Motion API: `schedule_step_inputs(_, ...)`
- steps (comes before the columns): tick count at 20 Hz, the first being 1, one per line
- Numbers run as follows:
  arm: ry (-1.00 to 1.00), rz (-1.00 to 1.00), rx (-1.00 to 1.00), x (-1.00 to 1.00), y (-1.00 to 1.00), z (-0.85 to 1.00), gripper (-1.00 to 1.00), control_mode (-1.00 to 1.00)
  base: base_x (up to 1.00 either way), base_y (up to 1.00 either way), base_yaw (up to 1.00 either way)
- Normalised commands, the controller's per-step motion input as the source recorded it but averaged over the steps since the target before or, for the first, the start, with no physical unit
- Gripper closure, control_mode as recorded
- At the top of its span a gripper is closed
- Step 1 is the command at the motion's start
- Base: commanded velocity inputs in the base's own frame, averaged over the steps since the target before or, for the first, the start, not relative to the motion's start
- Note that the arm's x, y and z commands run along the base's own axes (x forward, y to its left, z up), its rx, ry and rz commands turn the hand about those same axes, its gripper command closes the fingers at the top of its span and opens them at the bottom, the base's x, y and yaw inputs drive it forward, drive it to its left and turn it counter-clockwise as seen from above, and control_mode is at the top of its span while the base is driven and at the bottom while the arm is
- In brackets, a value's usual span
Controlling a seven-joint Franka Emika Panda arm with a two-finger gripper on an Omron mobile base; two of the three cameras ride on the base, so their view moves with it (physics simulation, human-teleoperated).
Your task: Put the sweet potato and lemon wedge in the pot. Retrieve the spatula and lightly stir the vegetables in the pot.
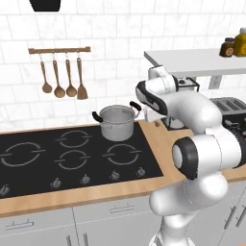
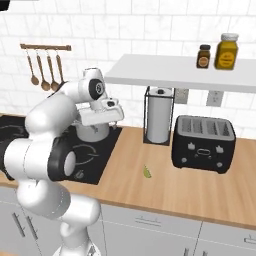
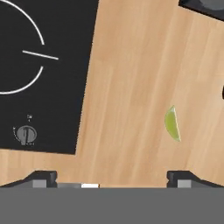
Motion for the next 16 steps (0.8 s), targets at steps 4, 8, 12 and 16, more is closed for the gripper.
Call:
schedule_step_inputs(4, 0.02, 0.0, 0.01, -0.99, -0.61, -0.78, -1.0, -1.0, 0.0, 0.0, 0.0)
schedule_step_inputs(8, -0.18, 0.0, -0.05, -1.0, -0.04, -0.56, -1.0, -1.0, 0.0, 0.0, 0.0)
schedule_step_inputs(12, -0.34, 0.03, -0.07, -1.0, -0.19, -0.08, -1.0, -1.0, 0.0, 0.0, 0.0)
schedule_step_inputs(16, -0.11, 0.06, 0.0, -0.53, -0.89, 0.0, -1.0, -1.0, 0.0, 0.0, 0.0)
